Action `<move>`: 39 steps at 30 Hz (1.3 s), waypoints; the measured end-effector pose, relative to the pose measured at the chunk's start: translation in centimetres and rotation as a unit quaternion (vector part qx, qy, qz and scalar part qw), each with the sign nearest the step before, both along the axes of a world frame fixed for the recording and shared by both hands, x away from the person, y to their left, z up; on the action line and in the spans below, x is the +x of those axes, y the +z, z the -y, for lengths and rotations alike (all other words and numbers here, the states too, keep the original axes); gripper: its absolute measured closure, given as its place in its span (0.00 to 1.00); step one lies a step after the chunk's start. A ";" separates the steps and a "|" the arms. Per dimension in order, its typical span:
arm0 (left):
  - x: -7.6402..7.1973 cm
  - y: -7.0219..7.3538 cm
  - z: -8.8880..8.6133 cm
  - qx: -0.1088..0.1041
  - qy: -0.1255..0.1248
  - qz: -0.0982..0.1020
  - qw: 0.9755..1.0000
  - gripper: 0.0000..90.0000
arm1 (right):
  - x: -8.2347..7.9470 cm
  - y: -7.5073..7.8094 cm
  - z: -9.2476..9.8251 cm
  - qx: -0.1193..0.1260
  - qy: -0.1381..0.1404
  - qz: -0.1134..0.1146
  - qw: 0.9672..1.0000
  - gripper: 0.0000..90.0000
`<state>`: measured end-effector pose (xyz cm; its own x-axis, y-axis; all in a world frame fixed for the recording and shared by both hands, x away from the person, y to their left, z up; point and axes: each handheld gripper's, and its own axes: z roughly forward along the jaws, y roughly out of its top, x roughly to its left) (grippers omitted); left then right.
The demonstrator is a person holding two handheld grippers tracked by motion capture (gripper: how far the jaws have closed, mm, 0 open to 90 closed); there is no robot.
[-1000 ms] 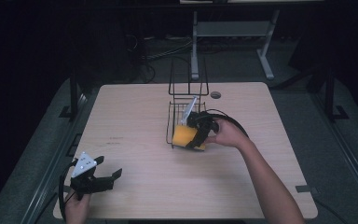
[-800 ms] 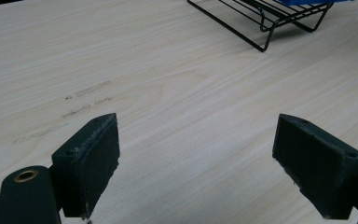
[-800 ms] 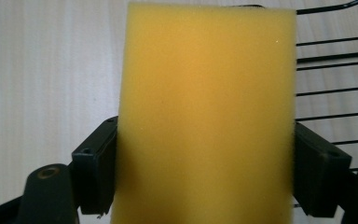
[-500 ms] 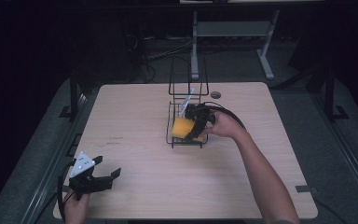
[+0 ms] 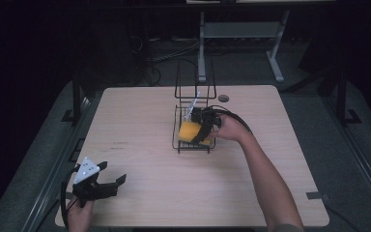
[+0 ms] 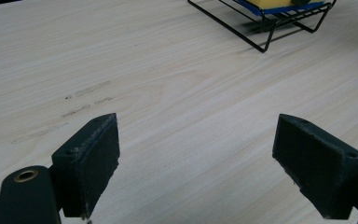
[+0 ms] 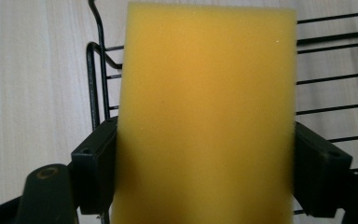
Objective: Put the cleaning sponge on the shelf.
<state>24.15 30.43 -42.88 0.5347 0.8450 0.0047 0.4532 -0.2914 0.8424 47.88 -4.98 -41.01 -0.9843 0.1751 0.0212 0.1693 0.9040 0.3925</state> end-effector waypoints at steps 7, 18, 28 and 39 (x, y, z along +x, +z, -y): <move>0.0 0.0 0.0 0.001 0.000 0.000 1.000 0.16 | 0.0 -0.3 -0.2 0.005 -0.002 -0.001 1.000 0.23; 0.0 0.0 -0.1 0.000 0.001 0.001 1.000 0.16 | -0.3 -0.4 -0.2 0.015 -0.013 0.003 1.000 0.19; 0.0 0.0 0.0 0.002 0.000 0.000 1.000 0.16 | -0.5 -0.1 0.9 0.060 -0.031 0.010 0.998 0.19; 0.0 0.0 0.0 0.003 0.000 -0.001 1.000 0.16 | -0.9 0.7 2.1 0.086 -0.036 0.018 0.995 0.18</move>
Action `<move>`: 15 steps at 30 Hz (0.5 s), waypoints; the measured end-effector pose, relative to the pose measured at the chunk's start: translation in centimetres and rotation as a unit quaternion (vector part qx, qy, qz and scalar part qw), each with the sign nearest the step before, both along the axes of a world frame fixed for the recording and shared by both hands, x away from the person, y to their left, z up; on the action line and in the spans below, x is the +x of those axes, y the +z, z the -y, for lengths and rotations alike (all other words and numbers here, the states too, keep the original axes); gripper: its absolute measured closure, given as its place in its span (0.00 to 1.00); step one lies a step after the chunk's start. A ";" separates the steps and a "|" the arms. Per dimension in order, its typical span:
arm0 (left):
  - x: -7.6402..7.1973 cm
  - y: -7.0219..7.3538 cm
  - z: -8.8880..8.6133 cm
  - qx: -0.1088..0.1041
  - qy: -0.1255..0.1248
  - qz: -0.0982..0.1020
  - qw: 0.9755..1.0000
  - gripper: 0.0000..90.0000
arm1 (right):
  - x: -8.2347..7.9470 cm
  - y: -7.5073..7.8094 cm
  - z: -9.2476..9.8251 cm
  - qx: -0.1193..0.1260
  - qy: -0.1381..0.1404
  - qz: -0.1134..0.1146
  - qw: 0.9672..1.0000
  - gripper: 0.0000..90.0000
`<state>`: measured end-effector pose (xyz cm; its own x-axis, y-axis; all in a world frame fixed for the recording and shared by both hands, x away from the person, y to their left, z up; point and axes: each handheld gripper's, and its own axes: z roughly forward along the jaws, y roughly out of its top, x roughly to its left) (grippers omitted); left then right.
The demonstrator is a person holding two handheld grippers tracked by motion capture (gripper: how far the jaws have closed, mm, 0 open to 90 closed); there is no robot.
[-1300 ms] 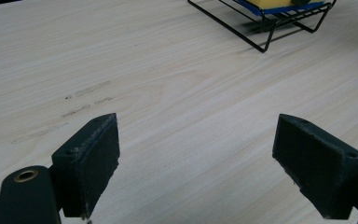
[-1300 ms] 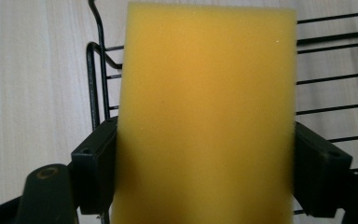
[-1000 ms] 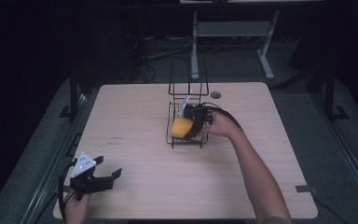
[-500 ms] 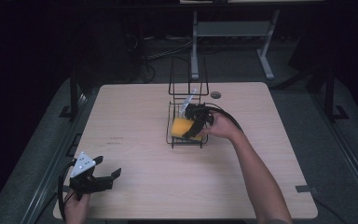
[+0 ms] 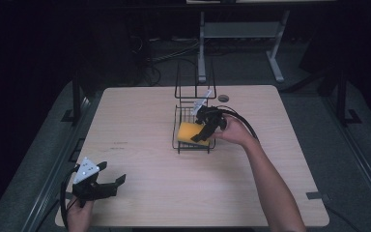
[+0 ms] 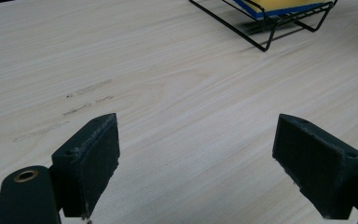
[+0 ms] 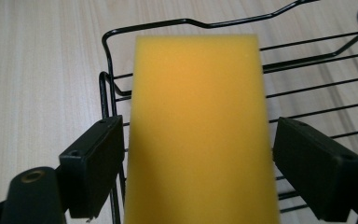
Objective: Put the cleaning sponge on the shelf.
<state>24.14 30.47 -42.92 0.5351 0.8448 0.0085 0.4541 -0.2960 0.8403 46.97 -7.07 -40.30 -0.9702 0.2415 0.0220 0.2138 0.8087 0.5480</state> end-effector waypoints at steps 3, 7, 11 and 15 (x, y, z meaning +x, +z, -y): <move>0.0 0.0 0.0 0.000 0.000 -0.001 1.000 0.16 | -0.3 0.0 0.5 0.015 -0.012 0.011 1.000 0.19; 0.0 0.0 0.1 0.003 -0.002 -0.001 1.000 0.16 | -0.2 -0.1 0.8 0.017 -0.011 0.002 1.000 0.19; 0.0 0.0 0.1 0.002 -0.002 -0.002 1.000 0.16 | -0.4 0.1 1.2 0.026 -0.012 0.002 1.000 0.19; 0.0 0.0 0.2 0.001 -0.002 0.001 1.000 0.16 | -0.7 0.2 1.7 0.037 -0.023 0.019 0.999 0.19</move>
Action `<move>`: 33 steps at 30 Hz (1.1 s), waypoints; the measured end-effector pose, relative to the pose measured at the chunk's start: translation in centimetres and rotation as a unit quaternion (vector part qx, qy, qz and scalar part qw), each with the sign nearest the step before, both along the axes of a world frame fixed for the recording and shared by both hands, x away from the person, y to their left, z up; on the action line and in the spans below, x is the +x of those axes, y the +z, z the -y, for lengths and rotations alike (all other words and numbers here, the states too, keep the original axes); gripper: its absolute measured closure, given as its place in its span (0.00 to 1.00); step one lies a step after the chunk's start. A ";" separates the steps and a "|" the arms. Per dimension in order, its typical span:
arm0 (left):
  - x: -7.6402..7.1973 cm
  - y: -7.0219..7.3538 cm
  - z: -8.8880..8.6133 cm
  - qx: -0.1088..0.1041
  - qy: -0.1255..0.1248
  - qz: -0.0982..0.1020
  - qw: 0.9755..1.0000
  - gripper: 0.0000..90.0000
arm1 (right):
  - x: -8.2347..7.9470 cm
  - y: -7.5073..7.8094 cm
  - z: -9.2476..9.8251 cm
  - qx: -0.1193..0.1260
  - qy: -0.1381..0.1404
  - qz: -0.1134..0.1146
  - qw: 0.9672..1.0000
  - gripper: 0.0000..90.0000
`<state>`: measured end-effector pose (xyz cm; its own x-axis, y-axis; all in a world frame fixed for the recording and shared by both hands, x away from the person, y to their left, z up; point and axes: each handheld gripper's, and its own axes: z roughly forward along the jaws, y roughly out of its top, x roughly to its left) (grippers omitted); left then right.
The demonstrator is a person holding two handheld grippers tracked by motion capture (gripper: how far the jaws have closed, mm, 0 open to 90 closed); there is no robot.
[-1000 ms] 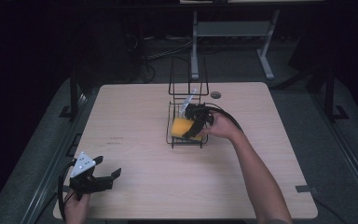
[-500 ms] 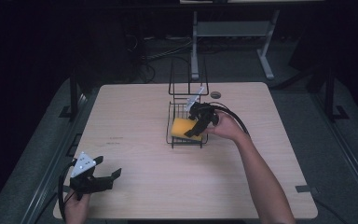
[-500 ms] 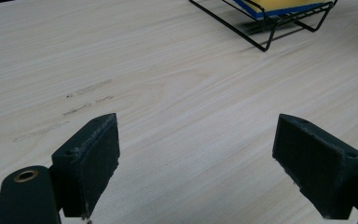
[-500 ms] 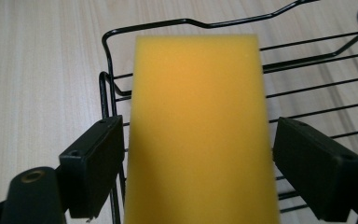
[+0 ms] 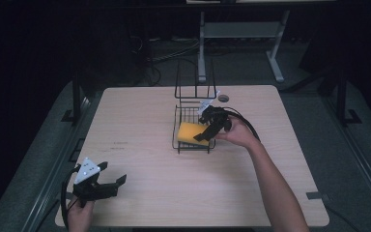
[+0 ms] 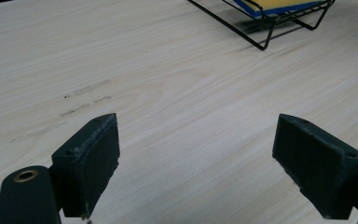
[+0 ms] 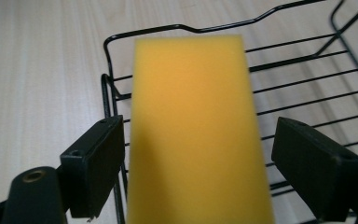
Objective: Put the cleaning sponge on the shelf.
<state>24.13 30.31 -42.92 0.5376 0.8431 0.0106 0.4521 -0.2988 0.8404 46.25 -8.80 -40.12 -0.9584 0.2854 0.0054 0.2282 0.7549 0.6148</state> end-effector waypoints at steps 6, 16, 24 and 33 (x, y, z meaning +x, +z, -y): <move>0.1 0.0 0.1 0.002 -0.002 -0.002 1.000 0.16 | -0.3 0.1 1.1 0.005 -0.006 -0.006 1.000 0.19; 0.1 0.0 0.3 0.006 -0.006 -0.002 1.000 0.16 | -1.0 0.7 2.7 0.020 -0.018 -0.001 1.000 0.19; 0.1 0.0 0.4 0.004 -0.005 -0.002 1.000 0.16 | -1.6 0.7 4.2 0.021 -0.030 -0.004 0.999 0.19; 0.4 0.0 0.9 0.006 -0.012 -0.001 1.000 0.16 | -2.3 0.2 6.5 0.017 -0.045 -0.007 0.999 0.18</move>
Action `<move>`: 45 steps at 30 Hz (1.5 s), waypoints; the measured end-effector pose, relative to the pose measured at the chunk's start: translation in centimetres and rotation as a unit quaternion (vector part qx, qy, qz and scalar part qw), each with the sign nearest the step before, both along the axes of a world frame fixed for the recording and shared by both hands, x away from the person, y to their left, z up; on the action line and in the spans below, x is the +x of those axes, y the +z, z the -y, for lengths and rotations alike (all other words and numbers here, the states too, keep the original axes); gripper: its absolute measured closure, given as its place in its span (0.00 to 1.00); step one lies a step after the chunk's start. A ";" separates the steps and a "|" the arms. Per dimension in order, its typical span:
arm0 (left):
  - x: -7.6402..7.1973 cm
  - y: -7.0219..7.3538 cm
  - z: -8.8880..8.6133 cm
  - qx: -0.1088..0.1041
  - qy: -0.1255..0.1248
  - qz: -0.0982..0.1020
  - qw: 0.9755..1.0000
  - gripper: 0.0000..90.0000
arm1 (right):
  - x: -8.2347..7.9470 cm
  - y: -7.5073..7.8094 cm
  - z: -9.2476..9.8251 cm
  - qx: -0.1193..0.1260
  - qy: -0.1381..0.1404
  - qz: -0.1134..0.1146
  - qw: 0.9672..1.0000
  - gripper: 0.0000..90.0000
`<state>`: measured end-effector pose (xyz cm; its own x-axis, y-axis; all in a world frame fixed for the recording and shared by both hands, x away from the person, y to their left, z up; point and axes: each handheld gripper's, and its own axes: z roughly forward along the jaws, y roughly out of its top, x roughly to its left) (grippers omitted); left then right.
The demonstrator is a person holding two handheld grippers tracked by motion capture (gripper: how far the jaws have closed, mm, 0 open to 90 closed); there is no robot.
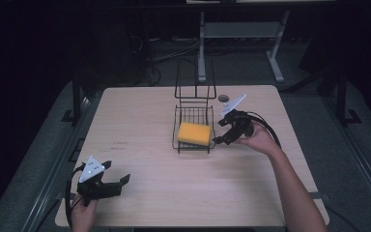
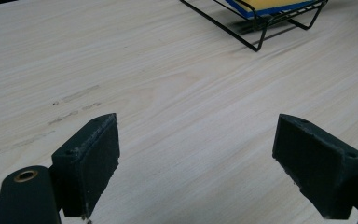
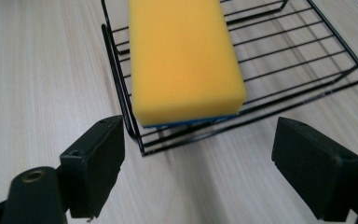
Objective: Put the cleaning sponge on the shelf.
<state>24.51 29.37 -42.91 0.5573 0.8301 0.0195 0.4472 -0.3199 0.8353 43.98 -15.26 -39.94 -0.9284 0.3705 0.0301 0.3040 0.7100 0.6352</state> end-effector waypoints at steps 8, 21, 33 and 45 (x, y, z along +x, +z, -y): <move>0.1 0.0 0.0 0.002 -0.002 0.000 1.000 0.16 | -0.4 -0.1 1.1 -0.001 -0.014 -0.002 1.000 0.18; 0.0 0.0 -0.1 0.001 -0.001 0.000 1.000 0.16 | -0.8 -0.6 1.8 -0.009 -0.021 -0.010 1.000 0.18; 0.1 0.0 0.1 0.002 -0.003 0.000 1.000 0.16 | -1.6 -1.4 2.8 -0.014 -0.027 -0.018 0.999 0.18; 0.1 0.0 0.1 0.003 -0.003 0.000 1.000 0.16 | -2.5 -2.6 3.6 -0.014 -0.034 -0.027 0.999 0.18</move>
<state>24.58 29.23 -42.93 0.5620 0.8268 0.0241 0.4459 -0.3274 0.8330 41.47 -18.83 -42.51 -0.8980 0.4348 0.0676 0.3857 0.7039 0.5965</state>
